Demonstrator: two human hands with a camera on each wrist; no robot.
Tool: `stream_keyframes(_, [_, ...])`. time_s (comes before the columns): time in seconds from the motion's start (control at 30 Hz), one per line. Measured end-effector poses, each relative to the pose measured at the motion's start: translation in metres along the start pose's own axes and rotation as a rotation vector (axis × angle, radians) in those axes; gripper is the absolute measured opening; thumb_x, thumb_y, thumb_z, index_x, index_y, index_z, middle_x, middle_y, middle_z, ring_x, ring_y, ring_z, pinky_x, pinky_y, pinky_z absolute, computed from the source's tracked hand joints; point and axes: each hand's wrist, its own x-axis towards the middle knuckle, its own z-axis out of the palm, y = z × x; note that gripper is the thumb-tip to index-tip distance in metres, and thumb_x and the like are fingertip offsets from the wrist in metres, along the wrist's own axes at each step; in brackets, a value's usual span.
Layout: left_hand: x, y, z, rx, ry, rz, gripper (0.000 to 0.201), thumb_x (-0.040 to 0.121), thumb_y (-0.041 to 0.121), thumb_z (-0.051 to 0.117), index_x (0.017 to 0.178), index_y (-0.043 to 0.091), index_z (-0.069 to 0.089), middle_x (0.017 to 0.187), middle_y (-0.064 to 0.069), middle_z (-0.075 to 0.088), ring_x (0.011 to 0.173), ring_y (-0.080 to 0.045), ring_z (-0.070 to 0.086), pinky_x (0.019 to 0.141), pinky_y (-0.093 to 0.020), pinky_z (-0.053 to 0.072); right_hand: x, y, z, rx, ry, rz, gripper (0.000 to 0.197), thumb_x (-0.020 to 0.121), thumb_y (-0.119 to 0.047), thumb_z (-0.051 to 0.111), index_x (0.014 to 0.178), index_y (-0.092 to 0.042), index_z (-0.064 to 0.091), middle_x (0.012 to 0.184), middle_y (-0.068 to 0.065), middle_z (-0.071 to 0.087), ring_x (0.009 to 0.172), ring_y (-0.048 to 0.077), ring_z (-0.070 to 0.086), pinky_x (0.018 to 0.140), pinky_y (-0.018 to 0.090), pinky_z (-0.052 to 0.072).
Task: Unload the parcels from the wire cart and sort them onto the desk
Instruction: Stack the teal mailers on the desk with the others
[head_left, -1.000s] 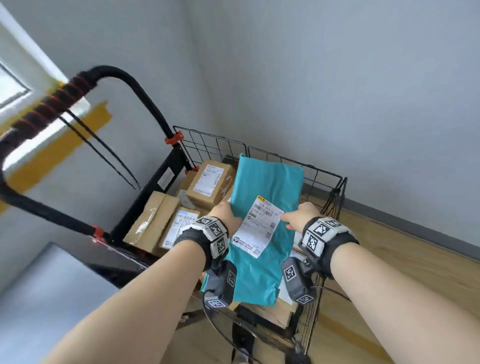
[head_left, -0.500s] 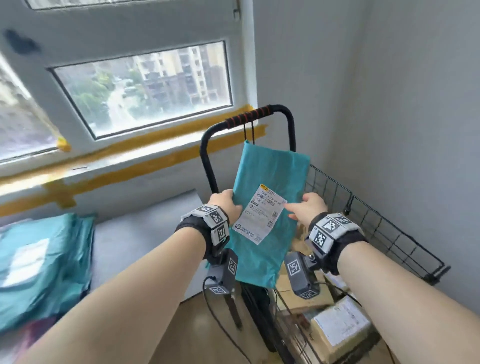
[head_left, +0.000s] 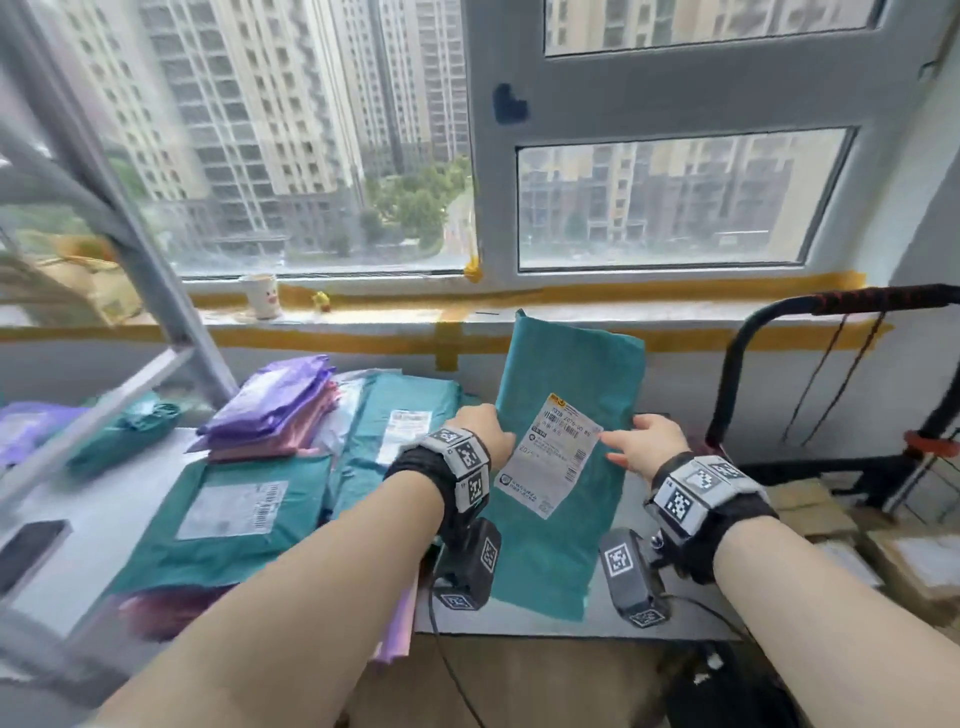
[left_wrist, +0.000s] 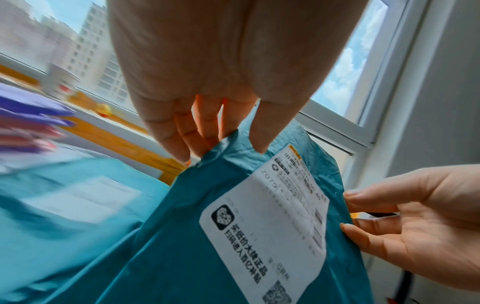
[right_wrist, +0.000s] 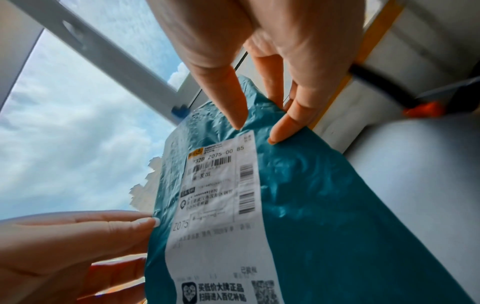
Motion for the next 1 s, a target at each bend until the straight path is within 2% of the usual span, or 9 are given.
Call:
stream_keyframes(0.07, [0.005, -0.038, -0.018, 0.002, 0.014, -0.029, 0.029, 0.092, 0.026, 0.048, 0.112, 0.008, 0.059, 0.098, -0.008, 0.061, 0.084, -0.025, 0.059, 0.070, -0.029, 0.046, 0.004, -0.007, 0.045, 0.003, -0.065, -0.004, 0.009, 0.081, 0.003, 0.064, 0.083, -0.005, 0.065, 0.111, 0.019, 0.066, 0.104, 0.032, 0.063, 0.095, 0.045, 0.050])
stream_keyframes(0.13, [0.008, -0.071, -0.032, -0.006, 0.019, -0.067, 0.028, 0.092, 0.025, 0.048, 0.110, 0.006, 0.059, 0.094, -0.008, 0.059, 0.080, -0.024, 0.055, 0.068, -0.028, 0.042, 0.010, -0.010, 0.081, 0.013, -0.088, 0.001, 0.020, 0.080, 0.005, 0.063, 0.068, -0.011, 0.062, 0.107, 0.021, 0.067, 0.095, 0.031, 0.065, 0.094, 0.047, 0.051])
stream_keyframes(0.4, [0.037, -0.152, -0.060, -0.078, -0.005, -0.176, 0.029, 0.094, 0.025, 0.050, 0.113, 0.004, 0.056, 0.095, -0.006, 0.055, 0.083, -0.022, 0.053, 0.071, -0.028, 0.042, 0.045, -0.026, 0.174, -0.058, -0.219, 0.022, 0.010, 0.074, -0.002, 0.071, 0.073, -0.011, 0.066, 0.099, 0.016, 0.071, 0.094, 0.031, 0.068, 0.090, 0.045, 0.053])
stream_keyframes(0.67, [0.089, -0.177, -0.076, -0.053, -0.010, -0.292, 0.019, 0.094, 0.029, 0.050, 0.103, 0.013, 0.054, 0.087, -0.001, 0.057, 0.074, -0.015, 0.054, 0.065, -0.023, 0.047, 0.113, -0.040, 0.227, -0.110, -0.331, 0.070, 0.012, 0.073, -0.002, 0.073, 0.068, -0.010, 0.065, 0.103, 0.018, 0.070, 0.100, 0.031, 0.066, 0.093, 0.047, 0.051])
stream_keyframes(0.77, [0.112, -0.183, -0.083, -0.040, -0.016, -0.361, 0.018, 0.094, 0.027, 0.050, 0.102, 0.012, 0.054, 0.080, 0.000, 0.053, 0.073, -0.015, 0.053, 0.058, -0.020, 0.042, 0.131, -0.054, 0.246, -0.089, -0.367, 0.086, 0.013, 0.080, 0.005, 0.067, 0.091, 0.001, 0.065, 0.120, 0.023, 0.061, 0.110, 0.034, 0.061, 0.098, 0.047, 0.047])
stream_keyframes(0.83, [0.125, -0.187, -0.085, 0.009, -0.010, -0.389, 0.030, 0.095, 0.028, 0.049, 0.115, 0.007, 0.055, 0.099, -0.007, 0.059, 0.089, -0.021, 0.058, 0.071, -0.025, 0.047, 0.141, -0.056, 0.261, -0.103, -0.370, 0.111, 0.046, 0.085, 0.005, 0.061, 0.126, 0.015, 0.044, 0.134, 0.019, 0.047, 0.120, 0.032, 0.052, 0.103, 0.049, 0.042])
stream_keyframes(0.87, [0.129, -0.190, -0.084, 0.049, -0.013, -0.403, 0.035, 0.095, 0.030, 0.049, 0.121, 0.005, 0.053, 0.111, -0.010, 0.060, 0.100, -0.024, 0.059, 0.079, -0.028, 0.047, 0.146, -0.053, 0.269, -0.159, -0.380, 0.118, 0.056, 0.086, 0.002, 0.060, 0.133, 0.016, 0.034, 0.139, 0.019, 0.041, 0.123, 0.032, 0.050, 0.103, 0.051, 0.041])
stream_keyframes(0.93, [0.135, -0.194, -0.077, 0.126, -0.063, -0.415, 0.042, 0.096, 0.032, 0.046, 0.127, 0.004, 0.051, 0.125, -0.012, 0.057, 0.113, -0.026, 0.057, 0.090, -0.031, 0.045, 0.149, -0.042, 0.283, -0.352, -0.433, 0.131, 0.058, 0.085, -0.006, 0.063, 0.132, 0.015, 0.035, 0.125, 0.020, 0.051, 0.113, 0.030, 0.055, 0.098, 0.051, 0.046])
stream_keyframes(1.0, [0.139, -0.198, -0.068, 0.171, -0.154, -0.410, 0.042, 0.097, 0.032, 0.044, 0.126, 0.004, 0.053, 0.116, -0.012, 0.059, 0.110, -0.025, 0.058, 0.089, -0.030, 0.045, 0.146, -0.034, 0.291, -0.501, -0.493, 0.132, 0.053, 0.085, -0.010, 0.063, 0.129, 0.008, 0.040, 0.107, 0.017, 0.055, 0.101, 0.029, 0.058, 0.092, 0.047, 0.051])
